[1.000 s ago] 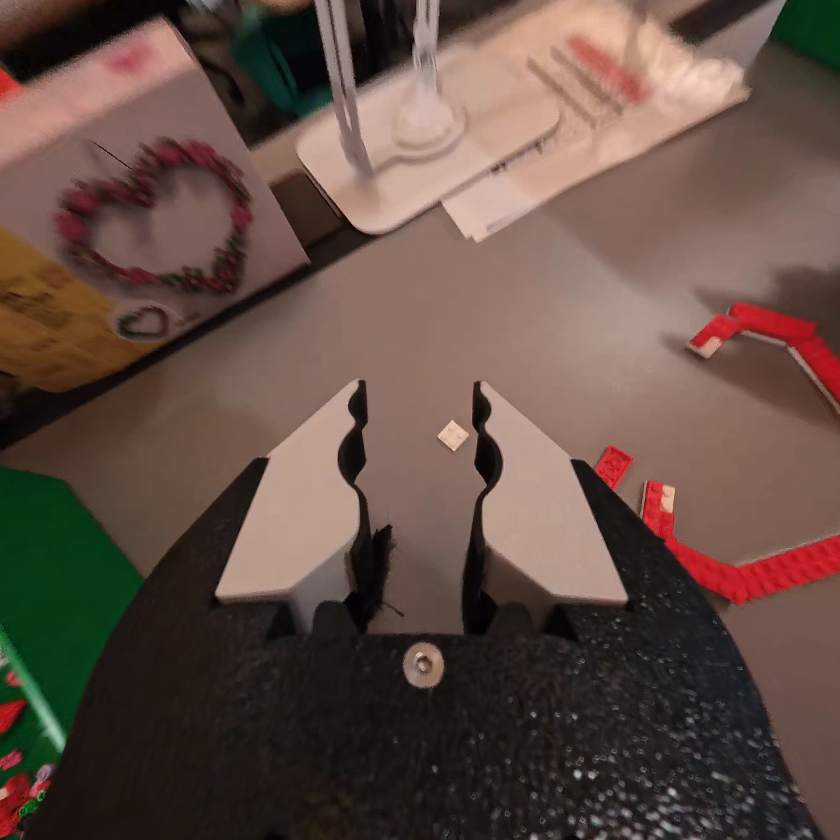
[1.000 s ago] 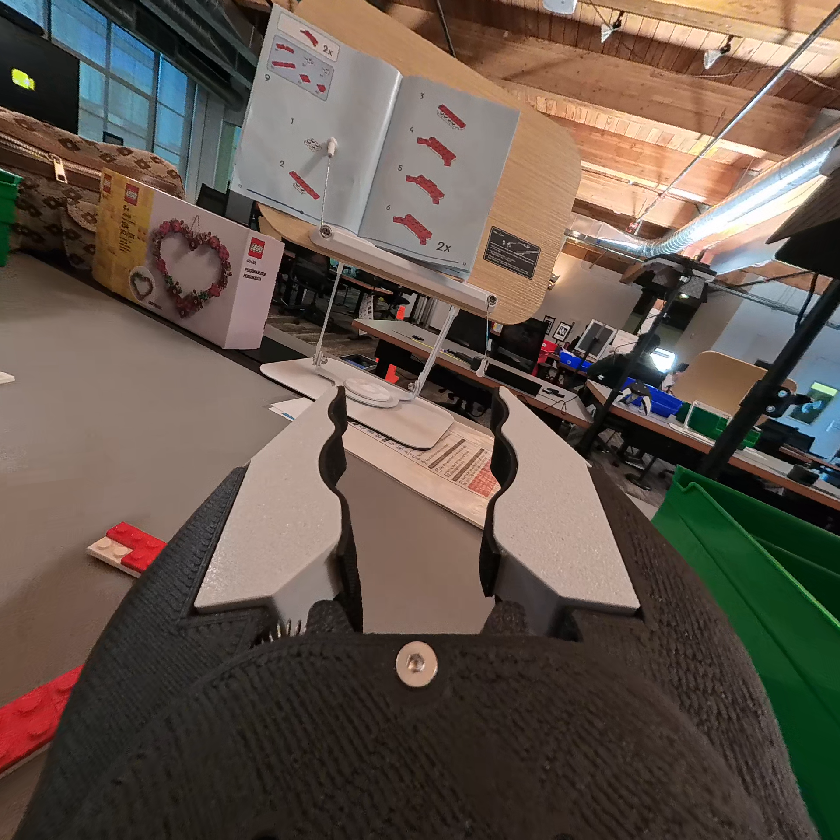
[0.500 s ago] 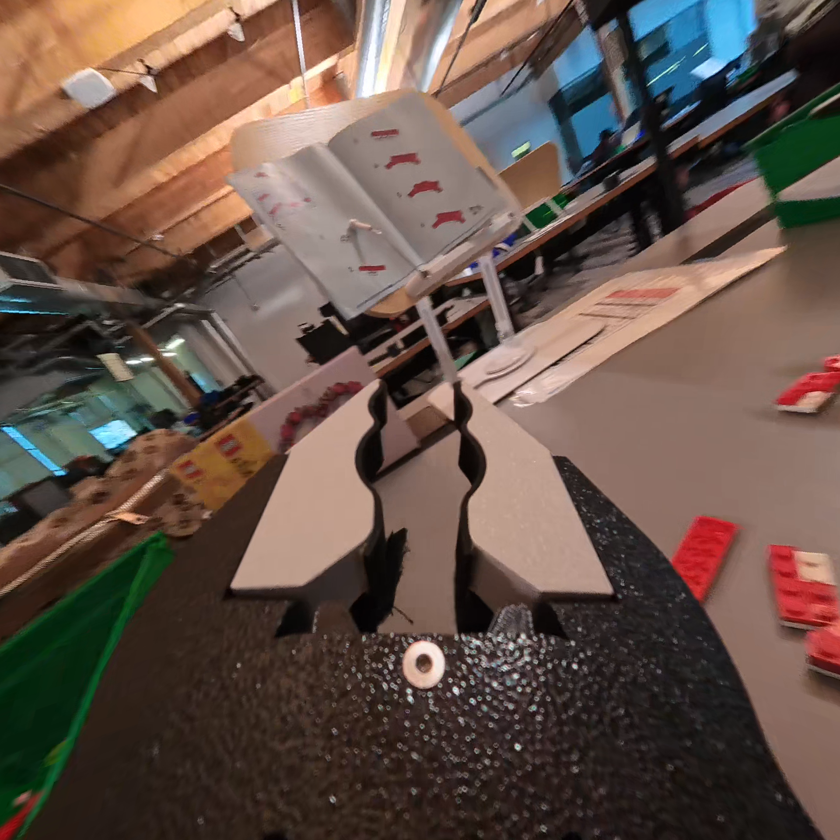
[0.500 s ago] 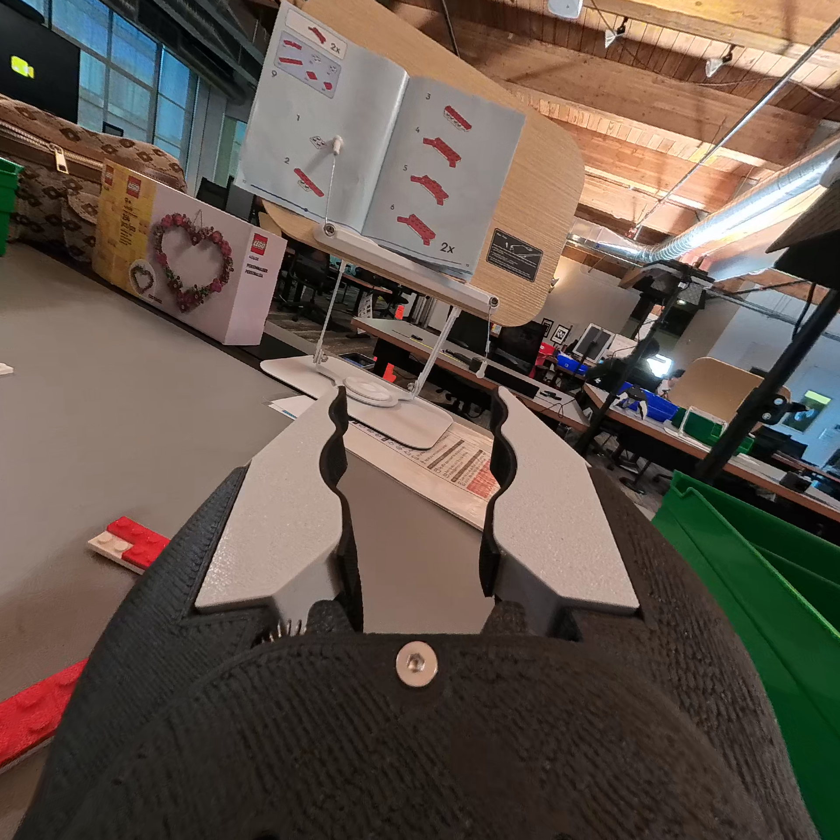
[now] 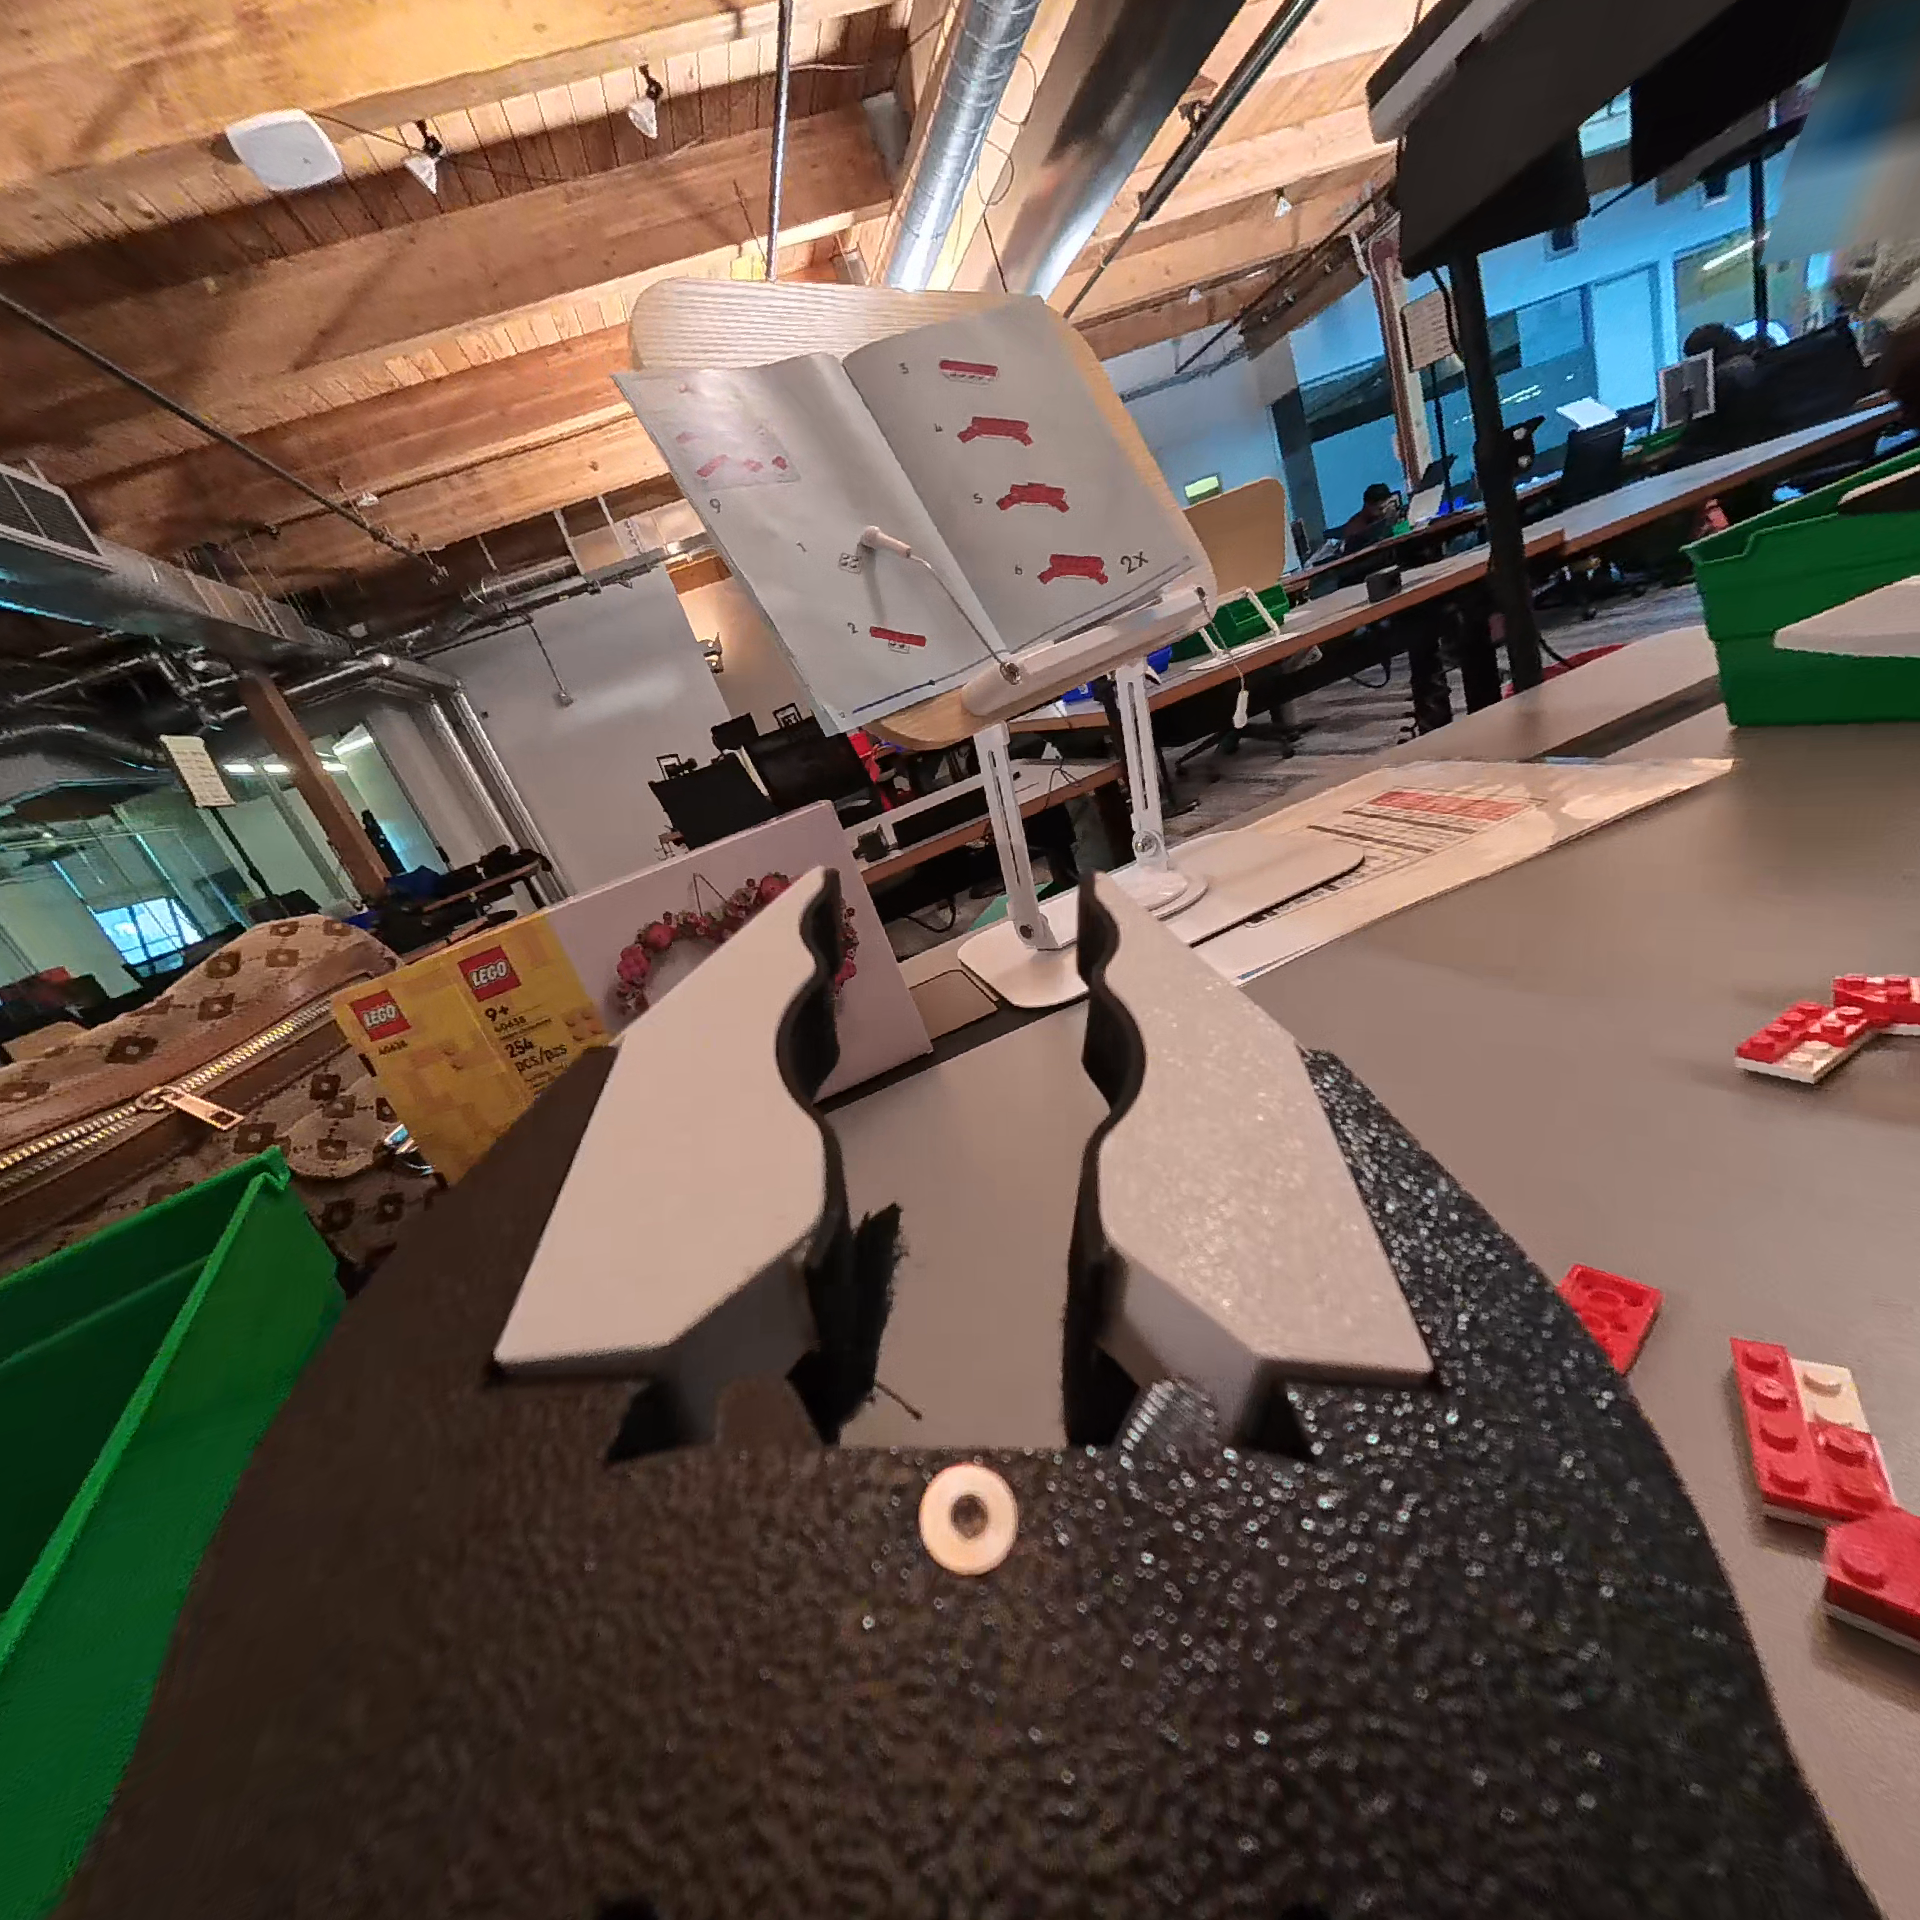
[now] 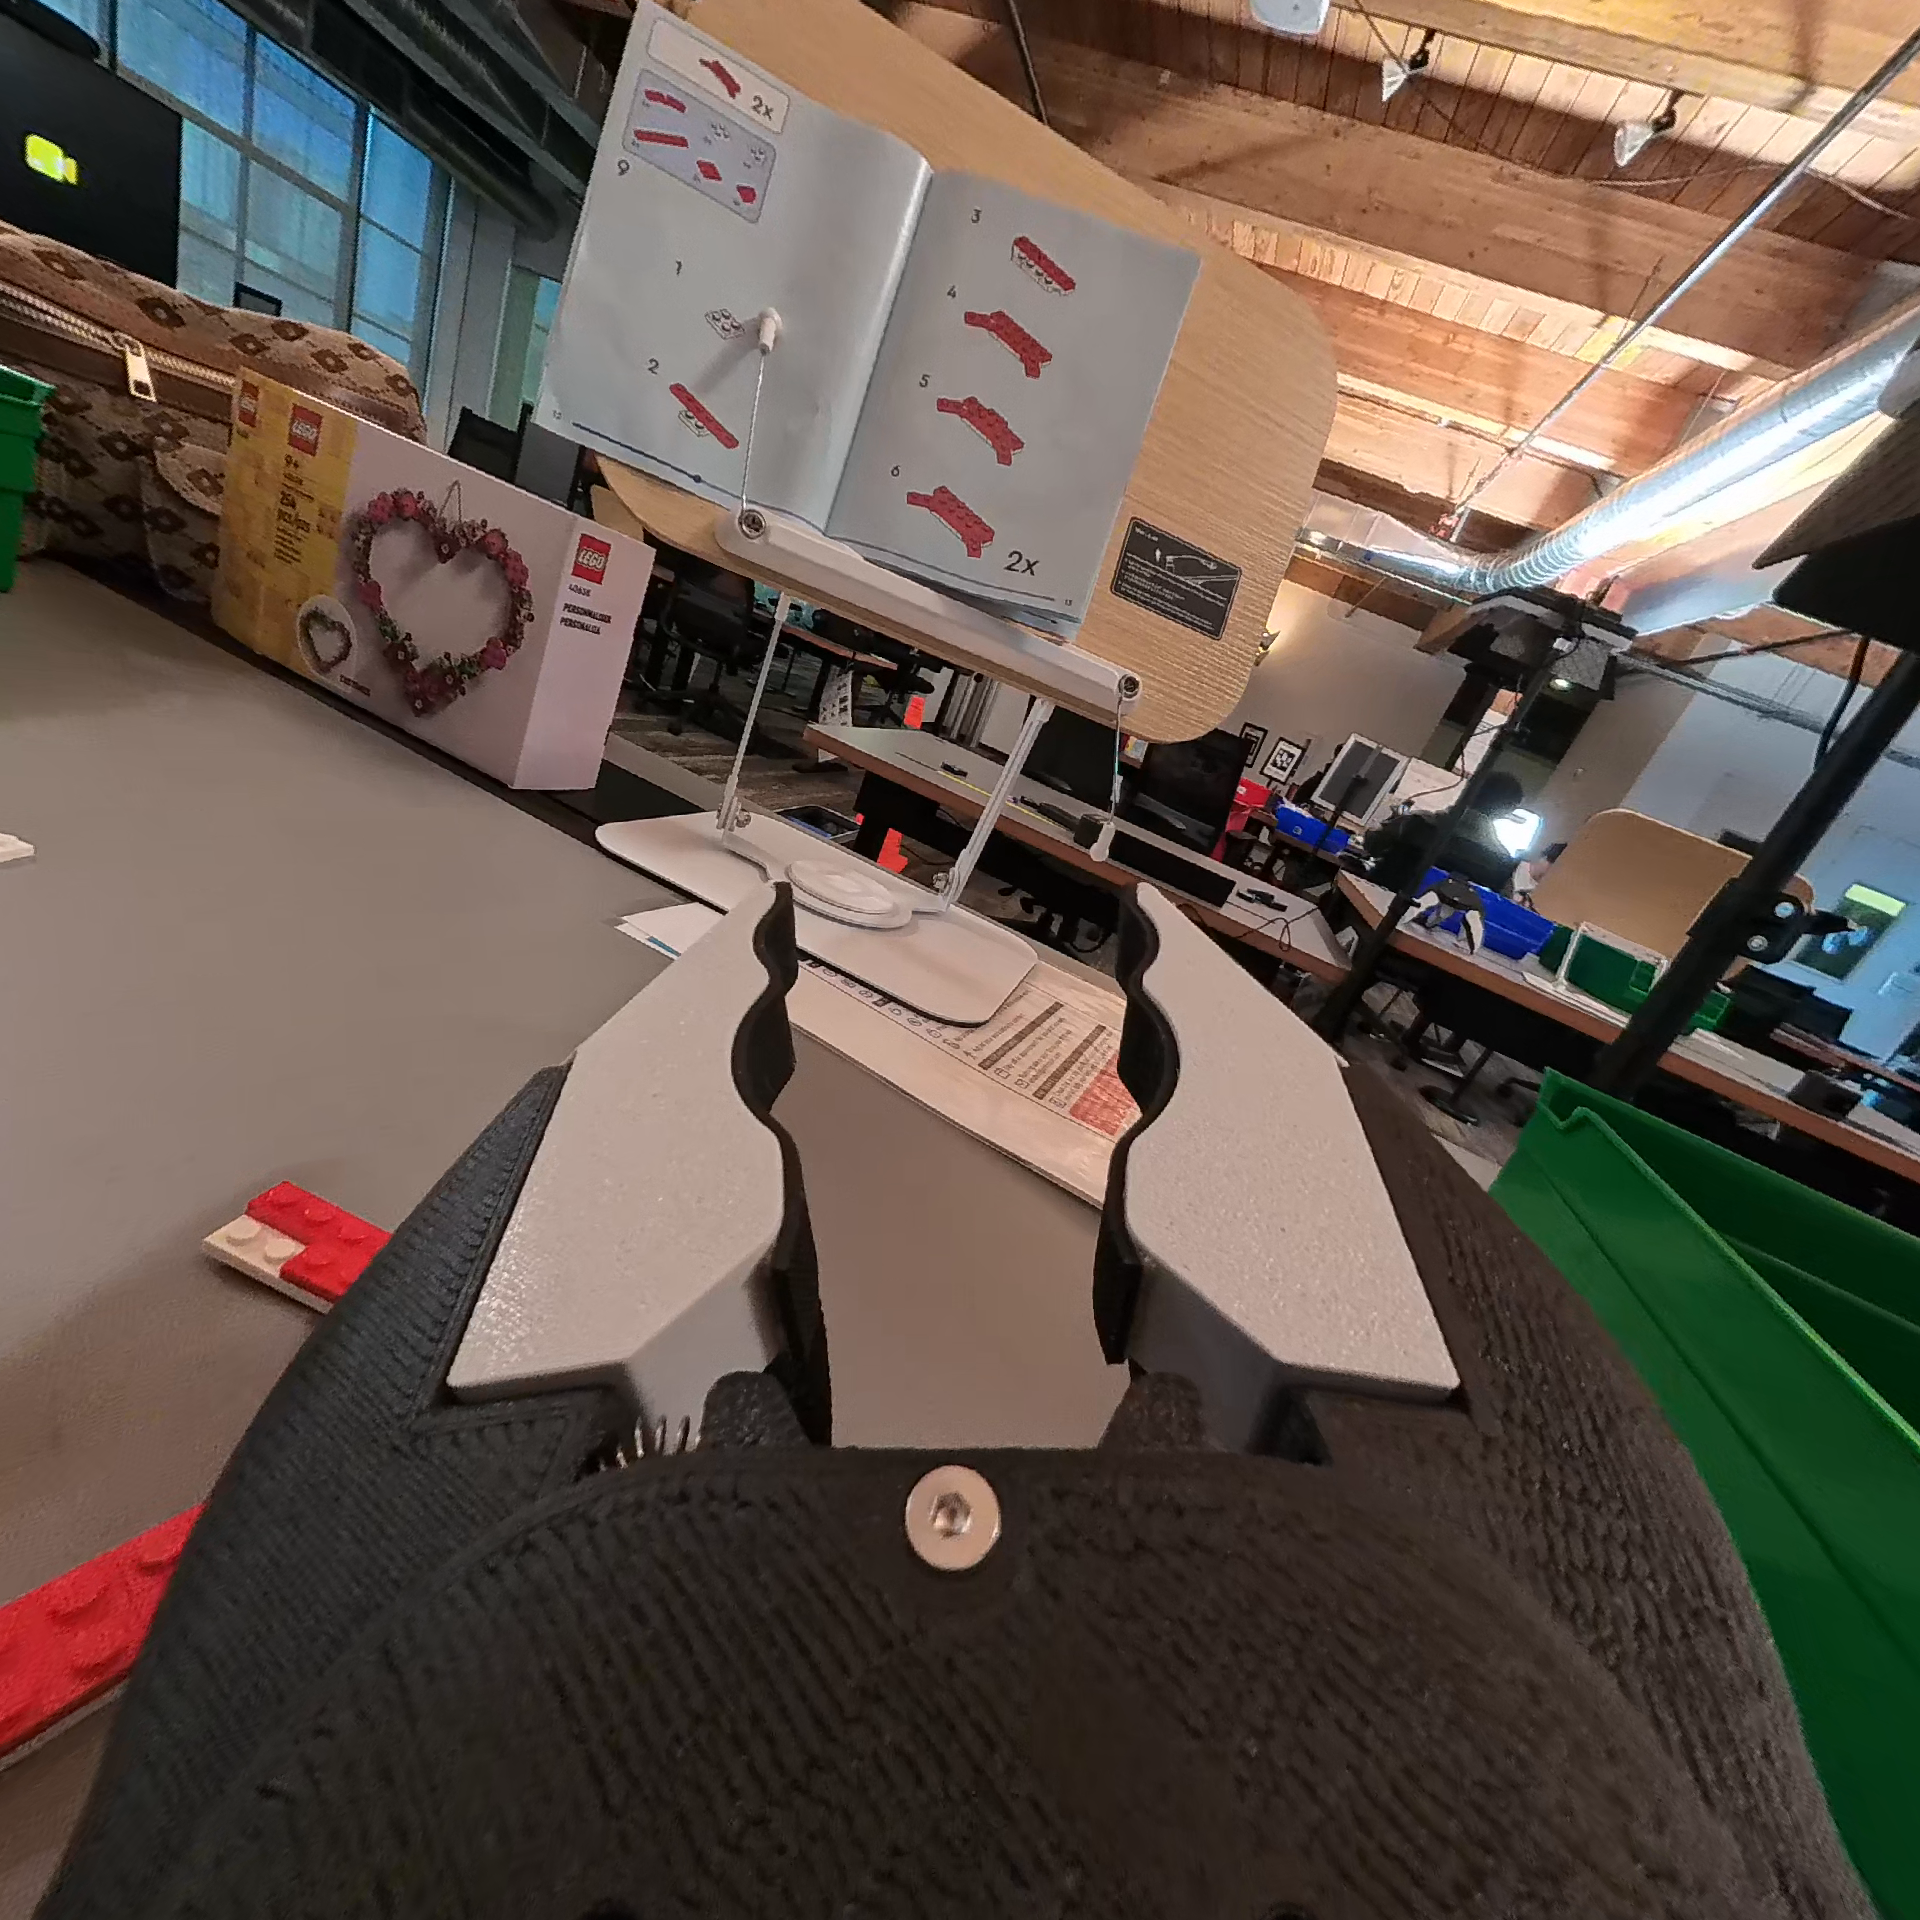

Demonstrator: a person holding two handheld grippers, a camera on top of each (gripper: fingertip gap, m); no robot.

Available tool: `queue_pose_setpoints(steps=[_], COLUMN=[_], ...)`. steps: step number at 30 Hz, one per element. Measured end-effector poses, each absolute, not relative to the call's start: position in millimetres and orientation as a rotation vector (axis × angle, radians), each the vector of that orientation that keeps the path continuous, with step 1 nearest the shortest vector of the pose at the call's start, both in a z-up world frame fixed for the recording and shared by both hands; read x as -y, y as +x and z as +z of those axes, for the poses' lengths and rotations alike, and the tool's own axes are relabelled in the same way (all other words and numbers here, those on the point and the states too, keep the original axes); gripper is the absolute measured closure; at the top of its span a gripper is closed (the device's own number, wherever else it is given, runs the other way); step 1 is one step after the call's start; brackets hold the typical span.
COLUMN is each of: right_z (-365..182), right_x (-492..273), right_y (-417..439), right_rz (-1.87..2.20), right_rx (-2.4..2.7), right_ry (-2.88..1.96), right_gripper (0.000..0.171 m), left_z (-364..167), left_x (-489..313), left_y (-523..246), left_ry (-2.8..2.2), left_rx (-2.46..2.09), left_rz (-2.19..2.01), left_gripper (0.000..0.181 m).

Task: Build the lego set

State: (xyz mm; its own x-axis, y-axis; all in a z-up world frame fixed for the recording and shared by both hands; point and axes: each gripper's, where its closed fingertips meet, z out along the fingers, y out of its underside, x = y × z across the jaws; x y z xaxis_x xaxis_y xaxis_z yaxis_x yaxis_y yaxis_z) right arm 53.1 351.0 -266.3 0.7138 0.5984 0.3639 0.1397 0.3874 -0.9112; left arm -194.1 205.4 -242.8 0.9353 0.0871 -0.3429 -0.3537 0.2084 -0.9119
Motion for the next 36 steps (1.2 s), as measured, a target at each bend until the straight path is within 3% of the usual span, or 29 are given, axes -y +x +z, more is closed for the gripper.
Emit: queue_pose_setpoints(steps=[27,31,36], right_z=[-265,-266,-265], right_x=[-356,-358,-360], right_y=[62,63,67], right_rz=[0.266,0.279,0.29], right_rx=[0.754,0.746,0.723], right_ry=[-1.15,-1.168,-1.179], right_gripper=[0.115,0.117,0.119], left_z=[-236,-204,-106], left_x=[-205,-194,-155], left_y=[-216,-220,-292], left_ry=[-1.366,-1.398,-1.38], left_rx=[-0.087,-0.177,-0.012], left_rz=[0.087,0.069,0.206], left_gripper=[0.141,0.133,0.136])
